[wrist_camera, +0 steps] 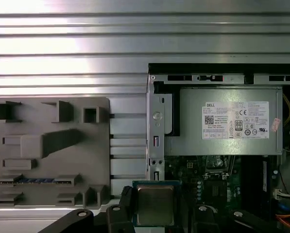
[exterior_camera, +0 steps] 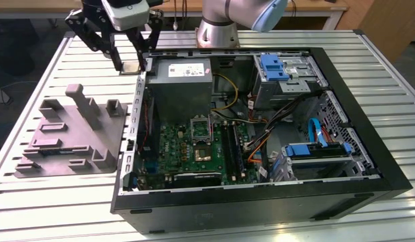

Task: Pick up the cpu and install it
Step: 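Pick up the cpu and move it towards the insertion slot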

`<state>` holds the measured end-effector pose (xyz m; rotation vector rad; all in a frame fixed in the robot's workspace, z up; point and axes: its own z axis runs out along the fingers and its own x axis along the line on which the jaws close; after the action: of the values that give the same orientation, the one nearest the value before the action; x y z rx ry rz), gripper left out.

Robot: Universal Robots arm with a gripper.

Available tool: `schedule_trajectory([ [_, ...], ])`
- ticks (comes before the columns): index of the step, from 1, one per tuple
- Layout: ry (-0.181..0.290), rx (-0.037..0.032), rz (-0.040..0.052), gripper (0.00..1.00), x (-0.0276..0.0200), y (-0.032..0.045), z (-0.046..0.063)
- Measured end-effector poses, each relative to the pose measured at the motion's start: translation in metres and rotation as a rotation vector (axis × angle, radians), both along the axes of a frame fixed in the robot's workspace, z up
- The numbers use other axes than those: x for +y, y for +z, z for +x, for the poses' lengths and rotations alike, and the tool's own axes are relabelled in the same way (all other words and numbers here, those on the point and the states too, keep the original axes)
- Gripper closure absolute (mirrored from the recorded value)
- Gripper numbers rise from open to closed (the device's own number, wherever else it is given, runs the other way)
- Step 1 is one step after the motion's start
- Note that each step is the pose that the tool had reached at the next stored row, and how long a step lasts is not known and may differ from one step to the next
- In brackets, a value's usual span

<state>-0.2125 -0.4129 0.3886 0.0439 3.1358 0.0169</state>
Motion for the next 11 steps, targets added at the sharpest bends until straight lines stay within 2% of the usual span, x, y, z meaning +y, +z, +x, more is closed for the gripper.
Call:
schedule_trajectory([
  [1, 0.000, 0.0000, -0.0012, 0.53, 0.0000, 0.0000, 0.0065],
  [11, 0.000, 0.0000, -0.0019, 0.53, 0.0000, 0.0000, 0.0101],
])
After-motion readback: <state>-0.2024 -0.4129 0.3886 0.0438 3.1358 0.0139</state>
